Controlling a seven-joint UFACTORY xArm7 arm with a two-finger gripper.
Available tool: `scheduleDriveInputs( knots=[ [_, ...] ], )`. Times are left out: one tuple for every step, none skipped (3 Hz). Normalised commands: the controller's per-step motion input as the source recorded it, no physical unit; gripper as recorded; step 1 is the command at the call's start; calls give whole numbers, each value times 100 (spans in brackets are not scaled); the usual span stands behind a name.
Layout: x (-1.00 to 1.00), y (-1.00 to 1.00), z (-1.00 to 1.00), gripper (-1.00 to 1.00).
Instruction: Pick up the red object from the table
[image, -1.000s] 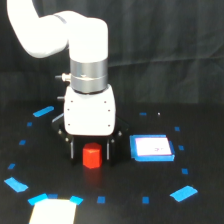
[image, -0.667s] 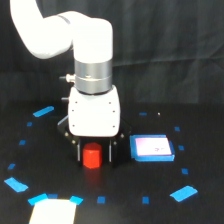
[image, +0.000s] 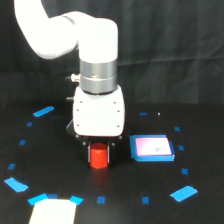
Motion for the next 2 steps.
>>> scheduleDriveInputs(
  knots=[
    [-3, 30, 100, -100],
    [22, 16, 100, -100]
  ],
)
